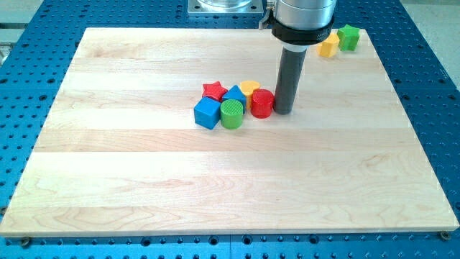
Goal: Move the triangle above red star
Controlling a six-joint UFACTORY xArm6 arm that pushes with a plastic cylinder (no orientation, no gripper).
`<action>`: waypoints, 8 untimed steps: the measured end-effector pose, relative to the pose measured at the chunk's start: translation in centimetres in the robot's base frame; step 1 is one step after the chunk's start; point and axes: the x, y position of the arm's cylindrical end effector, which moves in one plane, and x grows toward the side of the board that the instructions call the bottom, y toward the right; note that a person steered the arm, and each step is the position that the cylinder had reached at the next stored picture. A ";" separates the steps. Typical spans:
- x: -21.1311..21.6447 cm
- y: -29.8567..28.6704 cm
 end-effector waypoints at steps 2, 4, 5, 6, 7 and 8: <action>0.3 0.0; 2.3 -2.7; 2.3 -6.4; 1.5 -6.0; -0.2 -4.2; -0.7 -5.3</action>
